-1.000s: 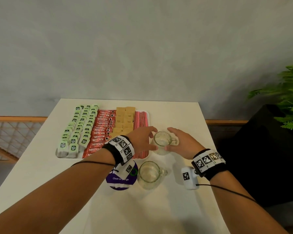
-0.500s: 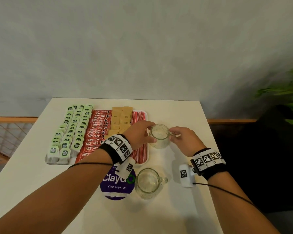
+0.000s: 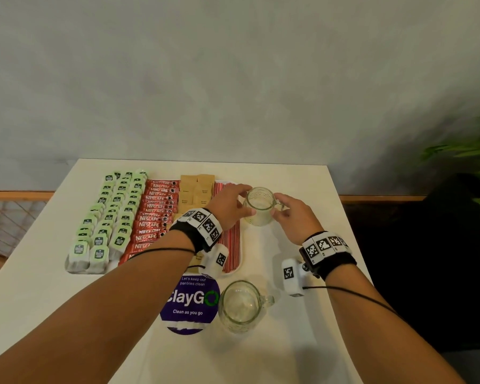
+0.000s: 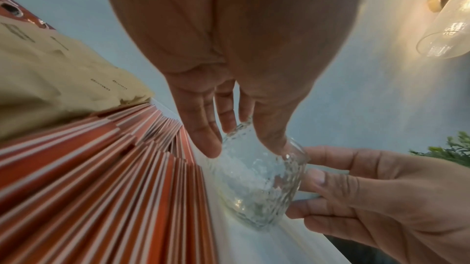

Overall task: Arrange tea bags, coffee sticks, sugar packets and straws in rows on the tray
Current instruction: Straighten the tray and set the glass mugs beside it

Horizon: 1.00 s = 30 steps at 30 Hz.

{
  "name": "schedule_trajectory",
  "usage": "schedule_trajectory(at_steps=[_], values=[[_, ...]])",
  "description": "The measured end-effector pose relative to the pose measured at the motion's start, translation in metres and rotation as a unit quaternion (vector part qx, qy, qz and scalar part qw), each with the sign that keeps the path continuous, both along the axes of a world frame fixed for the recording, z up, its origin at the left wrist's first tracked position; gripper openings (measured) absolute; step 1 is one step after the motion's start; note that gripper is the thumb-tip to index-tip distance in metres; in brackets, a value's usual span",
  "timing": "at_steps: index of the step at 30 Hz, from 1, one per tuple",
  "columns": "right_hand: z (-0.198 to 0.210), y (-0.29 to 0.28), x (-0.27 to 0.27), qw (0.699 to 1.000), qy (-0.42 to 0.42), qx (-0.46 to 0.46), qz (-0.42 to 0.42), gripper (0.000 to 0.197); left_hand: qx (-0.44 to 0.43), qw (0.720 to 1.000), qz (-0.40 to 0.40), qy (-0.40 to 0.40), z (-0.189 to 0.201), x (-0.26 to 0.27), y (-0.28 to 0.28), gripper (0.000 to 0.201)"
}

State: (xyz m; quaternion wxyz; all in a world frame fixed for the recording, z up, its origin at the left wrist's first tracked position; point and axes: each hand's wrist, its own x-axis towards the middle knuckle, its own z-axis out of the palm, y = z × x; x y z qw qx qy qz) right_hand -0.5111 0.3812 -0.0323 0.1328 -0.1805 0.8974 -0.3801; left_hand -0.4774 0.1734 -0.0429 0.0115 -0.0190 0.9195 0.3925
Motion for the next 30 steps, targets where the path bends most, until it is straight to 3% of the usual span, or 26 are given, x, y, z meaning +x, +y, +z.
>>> schedule_trajectory(at_steps=[7,22,26,30], values=[[-0.006,-0.003,-0.003,1.0,-0.003,0.025,0.002,0.056,-0.011,1.0,0.01,0.008,-0.006,-0.008,0.0,0.065],[-0.01,-0.006,-0.007,1.0,-0.009,0.027,-0.006,0.06,-0.016,1.0,0.007,0.009,-0.008,-0.012,-0.003,0.068],[-0.007,-0.004,-0.005,0.999,-0.037,0.033,-0.008,0.072,-0.008,0.999,0.033,-0.005,-0.001,-0.01,-0.009,0.078],[-0.001,0.005,0.002,0.998,-0.024,0.049,-0.009,0.075,-0.041,0.998,0.038,-0.002,0.011,0.0,-0.016,0.073]])
